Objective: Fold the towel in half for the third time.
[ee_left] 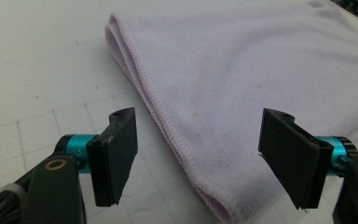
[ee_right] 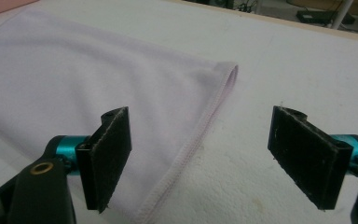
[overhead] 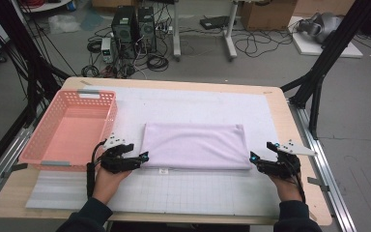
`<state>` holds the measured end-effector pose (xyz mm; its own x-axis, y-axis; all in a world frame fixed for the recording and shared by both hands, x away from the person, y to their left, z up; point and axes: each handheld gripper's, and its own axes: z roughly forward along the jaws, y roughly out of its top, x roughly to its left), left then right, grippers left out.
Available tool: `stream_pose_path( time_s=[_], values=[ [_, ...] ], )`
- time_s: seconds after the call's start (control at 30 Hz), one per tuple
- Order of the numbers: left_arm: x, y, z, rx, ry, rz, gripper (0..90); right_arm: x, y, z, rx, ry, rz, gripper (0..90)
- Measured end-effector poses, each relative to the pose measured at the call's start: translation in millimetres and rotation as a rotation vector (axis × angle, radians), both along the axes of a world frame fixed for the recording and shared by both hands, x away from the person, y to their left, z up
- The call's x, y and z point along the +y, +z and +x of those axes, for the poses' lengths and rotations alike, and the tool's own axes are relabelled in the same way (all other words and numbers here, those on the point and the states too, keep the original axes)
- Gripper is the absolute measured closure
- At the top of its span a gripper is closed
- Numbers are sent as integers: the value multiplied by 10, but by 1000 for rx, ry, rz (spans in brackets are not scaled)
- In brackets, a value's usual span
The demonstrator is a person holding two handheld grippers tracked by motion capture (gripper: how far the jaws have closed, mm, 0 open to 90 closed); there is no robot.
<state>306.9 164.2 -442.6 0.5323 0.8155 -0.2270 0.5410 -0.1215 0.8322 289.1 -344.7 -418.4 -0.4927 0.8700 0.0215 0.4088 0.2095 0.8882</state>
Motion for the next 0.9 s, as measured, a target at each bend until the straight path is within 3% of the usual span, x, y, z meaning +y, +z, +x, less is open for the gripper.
stream_pose_path(
  time_s=[0.37, 0.5, 0.6, 0.77, 0.87, 0.9],
  values=[
    [3, -81, 14, 86, -14, 43, 366, 46, -18, 30, 9, 17, 1, 203],
    [-15, -81, 2, 90, -47, 37, 443, 59, -20, 33, 14, 22, -5, 203],
    [-57, -90, -15, 84, -67, 39, 447, 70, -22, 37, 16, 23, -2, 203],
    [-118, -93, -51, 50, -68, 94, 481, 106, -20, 50, 14, 34, 1, 203],
    [-124, -93, -55, 47, -71, 98, 570, 150, -15, 64, 14, 46, 3, 203],
    [-129, -96, -55, 58, -97, 76, 651, 197, -9, 91, 9, 64, 4, 203]
  ],
)
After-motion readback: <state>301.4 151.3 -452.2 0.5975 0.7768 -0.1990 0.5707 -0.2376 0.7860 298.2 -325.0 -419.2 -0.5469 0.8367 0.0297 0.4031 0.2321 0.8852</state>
